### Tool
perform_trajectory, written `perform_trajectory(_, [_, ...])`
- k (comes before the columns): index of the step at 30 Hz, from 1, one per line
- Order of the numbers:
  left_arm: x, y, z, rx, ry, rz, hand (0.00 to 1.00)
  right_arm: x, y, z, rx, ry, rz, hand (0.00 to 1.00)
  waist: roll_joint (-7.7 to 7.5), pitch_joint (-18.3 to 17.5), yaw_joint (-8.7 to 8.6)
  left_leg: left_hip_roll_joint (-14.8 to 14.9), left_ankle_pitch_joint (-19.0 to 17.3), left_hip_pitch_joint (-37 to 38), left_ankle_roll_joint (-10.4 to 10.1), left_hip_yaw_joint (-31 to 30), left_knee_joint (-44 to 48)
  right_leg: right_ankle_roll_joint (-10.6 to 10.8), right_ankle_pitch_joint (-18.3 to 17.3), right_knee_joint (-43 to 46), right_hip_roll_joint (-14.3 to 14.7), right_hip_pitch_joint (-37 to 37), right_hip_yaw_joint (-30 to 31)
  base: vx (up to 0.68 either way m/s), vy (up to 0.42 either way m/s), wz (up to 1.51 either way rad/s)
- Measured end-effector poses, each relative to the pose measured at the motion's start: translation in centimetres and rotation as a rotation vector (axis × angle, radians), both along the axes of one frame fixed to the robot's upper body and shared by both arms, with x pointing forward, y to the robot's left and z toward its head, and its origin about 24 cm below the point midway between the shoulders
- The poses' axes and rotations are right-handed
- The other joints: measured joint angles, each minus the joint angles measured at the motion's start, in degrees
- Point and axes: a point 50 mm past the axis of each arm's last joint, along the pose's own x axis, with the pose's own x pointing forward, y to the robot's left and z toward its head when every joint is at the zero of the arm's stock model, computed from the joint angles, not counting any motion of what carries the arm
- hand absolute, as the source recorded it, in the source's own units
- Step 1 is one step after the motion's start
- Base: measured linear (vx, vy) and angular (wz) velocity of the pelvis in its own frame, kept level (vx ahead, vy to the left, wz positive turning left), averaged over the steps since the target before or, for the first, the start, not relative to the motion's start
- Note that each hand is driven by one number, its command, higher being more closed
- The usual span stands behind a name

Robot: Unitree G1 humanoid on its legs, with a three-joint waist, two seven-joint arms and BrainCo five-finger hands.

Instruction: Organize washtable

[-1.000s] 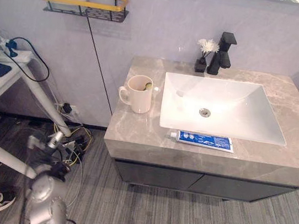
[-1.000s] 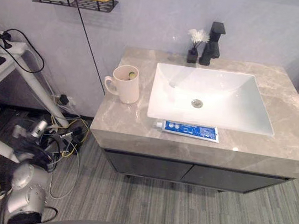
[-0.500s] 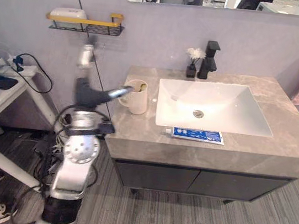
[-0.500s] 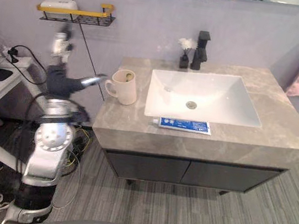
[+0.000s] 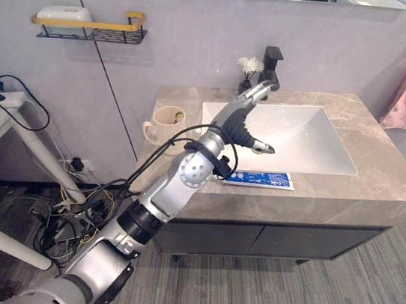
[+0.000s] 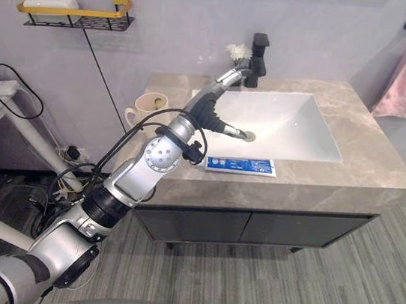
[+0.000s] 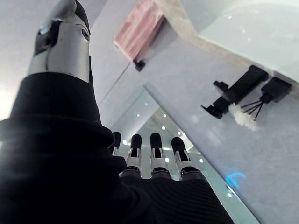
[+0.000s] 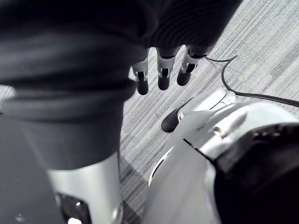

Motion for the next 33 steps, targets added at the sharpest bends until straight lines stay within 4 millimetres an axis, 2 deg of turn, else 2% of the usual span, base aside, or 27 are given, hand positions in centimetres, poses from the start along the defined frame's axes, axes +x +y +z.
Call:
perform_trajectory(5, [0.6,-0.9,-1.1,0.114,0.029,-0.013,0.00,0.1,0.2,-0.1,0.012,0.001,-0.025,0.00,-0.27,0.25,-0.33,-0.01,0.00,-0.04,0.00,-0.02,-0.03,0.01,-0.01,0.00,-0.02,-0.04,0.05,0.00,0.000,0.00])
perform_trajectory(8, [1.1,-1.1,-1.1,0.170,0.024,-0.003,0.00,0.5,0.3,-0.1,0.015,-0.010,-0.028,0.00,-0.32,0.57,-1.32,-0.04,0.00,-0.12,0.00,-0.02,-0.08,0.03,-0.01,0.00,-0.07,-0.14,0.04,0.00,0.000,0.00])
perform_trajectory(14, [1.8,-2.3,-1.0,0.266,0.036,-0.025,0.00,1.2,0.2,0.0,0.014,-0.031,-0.045,0.00,0.13,1.79,-1.76,-0.05,0.01,-0.21,0.00,0.00,-0.27,0.04,0.00,-0.06,-0.06,-0.31,-0.03,0.01,-0.002,0.00])
perform_trajectory(16, [2.2,-1.9,-1.6,0.298,0.054,-0.007,0.00,1.5,0.1,0.0,0.014,-0.042,-0.058,0.00,0.29,2.24,-2.27,-0.05,0.02,0.38,-0.01,-0.02,-0.63,0.00,0.09,-0.60,0.00,0.36,-0.42,0.00,0.000,0.00])
perform_trajectory(18, [3.1,-1.0,-3.4,0.357,0.123,0.042,0.00,2.0,0.0,0.1,0.011,-0.055,-0.055,0.00,0.61,2.82,-2.78,-0.05,0.02,0.86,-0.01,0.00,-0.90,-0.07,0.17,-1.00,0.01,0.87,-0.55,0.00,0.000,0.00])
perform_trajectory(21, [3.6,0.0,-4.8,0.403,0.191,0.073,0.00,2.1,0.0,0.1,0.010,-0.058,-0.059,0.00,0.64,3.46,-2.80,-0.03,0.02,0.85,-0.02,0.14,-1.04,-0.11,0.90,-2.24,0.11,1.35,-0.69,0.00,0.000,0.00])
perform_trajectory(26, [4.0,1.1,-5.6,0.437,0.228,0.093,0.00,2.6,-0.1,0.2,0.009,-0.075,-0.064,0.00,0.58,5.00,-2.83,-0.07,0.02,2.26,-0.01,0.28,-1.73,-0.13,0.88,-2.28,0.05,2.37,-0.87,0.00,0.000,0.00])
perform_trajectory(33, [4.0,2.1,-6.2,0.448,0.256,0.107,0.00,2.7,0.0,0.2,0.021,-0.086,-0.059,0.00,0.46,5.24,-2.88,-0.07,0.02,2.22,-0.01,-0.07,-2.00,-0.12,0.88,-2.31,0.00,2.39,-1.92,0.00,-0.001,0.01])
